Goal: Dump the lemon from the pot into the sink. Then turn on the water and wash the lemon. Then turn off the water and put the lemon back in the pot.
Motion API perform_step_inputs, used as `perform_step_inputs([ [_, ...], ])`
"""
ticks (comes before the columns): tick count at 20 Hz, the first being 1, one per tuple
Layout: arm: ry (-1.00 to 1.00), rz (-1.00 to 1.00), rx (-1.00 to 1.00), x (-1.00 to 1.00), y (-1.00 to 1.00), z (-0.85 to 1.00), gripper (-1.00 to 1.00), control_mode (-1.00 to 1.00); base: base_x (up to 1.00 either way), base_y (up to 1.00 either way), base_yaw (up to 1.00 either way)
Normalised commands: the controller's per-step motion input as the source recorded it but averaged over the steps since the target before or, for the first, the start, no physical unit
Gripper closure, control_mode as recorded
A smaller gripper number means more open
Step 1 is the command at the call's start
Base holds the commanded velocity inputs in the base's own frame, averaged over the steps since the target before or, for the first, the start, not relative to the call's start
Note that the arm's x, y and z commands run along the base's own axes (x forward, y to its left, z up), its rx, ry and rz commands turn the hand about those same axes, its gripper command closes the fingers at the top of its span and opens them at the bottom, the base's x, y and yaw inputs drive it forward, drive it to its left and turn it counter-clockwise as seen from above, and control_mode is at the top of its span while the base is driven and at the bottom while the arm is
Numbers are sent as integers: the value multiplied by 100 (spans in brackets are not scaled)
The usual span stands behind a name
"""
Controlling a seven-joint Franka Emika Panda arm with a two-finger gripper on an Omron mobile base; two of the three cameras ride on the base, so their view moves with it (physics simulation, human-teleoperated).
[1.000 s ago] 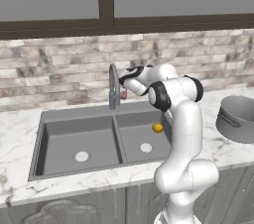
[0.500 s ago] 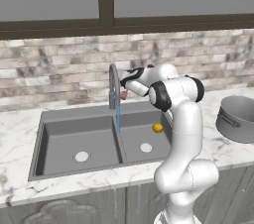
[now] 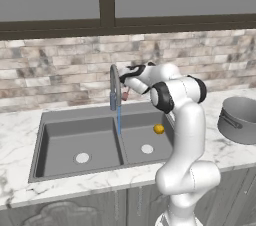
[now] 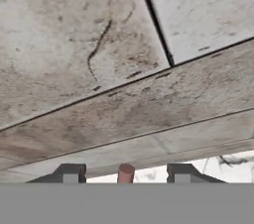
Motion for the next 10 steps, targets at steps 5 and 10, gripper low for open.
perform_step_inputs([
  [5, 0, 0, 11, -25, -10, 53, -100, -100, 0, 0, 0],
  [10, 0, 0, 2, -48, -19, 12, -100, -100, 0, 0, 0],
])
